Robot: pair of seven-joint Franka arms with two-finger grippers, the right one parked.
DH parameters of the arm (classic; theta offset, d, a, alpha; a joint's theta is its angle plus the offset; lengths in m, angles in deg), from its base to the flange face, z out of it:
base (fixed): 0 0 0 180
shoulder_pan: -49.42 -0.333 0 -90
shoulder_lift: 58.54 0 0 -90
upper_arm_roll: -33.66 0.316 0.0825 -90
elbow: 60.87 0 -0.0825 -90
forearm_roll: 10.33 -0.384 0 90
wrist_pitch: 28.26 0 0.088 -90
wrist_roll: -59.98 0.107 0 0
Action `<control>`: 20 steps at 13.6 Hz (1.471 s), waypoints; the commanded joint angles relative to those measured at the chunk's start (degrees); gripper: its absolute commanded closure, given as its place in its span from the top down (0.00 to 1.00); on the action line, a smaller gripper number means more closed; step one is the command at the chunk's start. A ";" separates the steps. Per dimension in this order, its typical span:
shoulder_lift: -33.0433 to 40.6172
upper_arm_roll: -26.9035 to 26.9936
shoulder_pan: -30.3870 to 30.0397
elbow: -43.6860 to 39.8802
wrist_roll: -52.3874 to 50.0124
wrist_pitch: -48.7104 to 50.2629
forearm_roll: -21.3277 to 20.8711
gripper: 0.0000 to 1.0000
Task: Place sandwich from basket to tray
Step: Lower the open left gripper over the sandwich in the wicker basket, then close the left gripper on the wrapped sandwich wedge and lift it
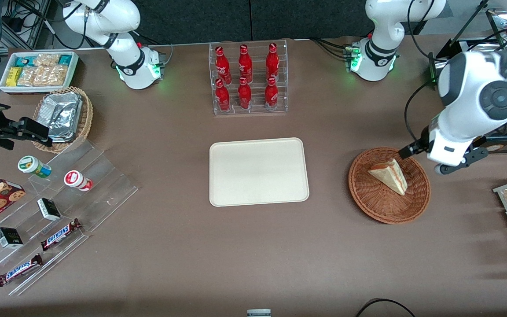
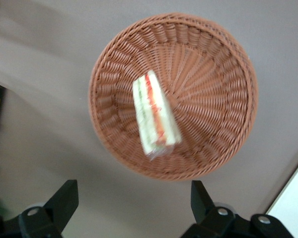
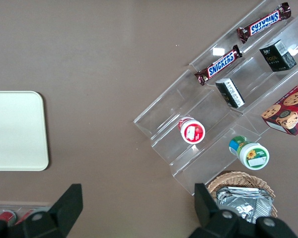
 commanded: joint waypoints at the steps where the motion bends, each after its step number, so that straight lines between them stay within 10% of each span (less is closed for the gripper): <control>1: -0.98 -1.01 -0.15 3.77 -7.71 -6.60 -0.86 1.00; 20: -10.30 -1.01 -2.52 11.69 -17.39 -25.96 -3.06 1.00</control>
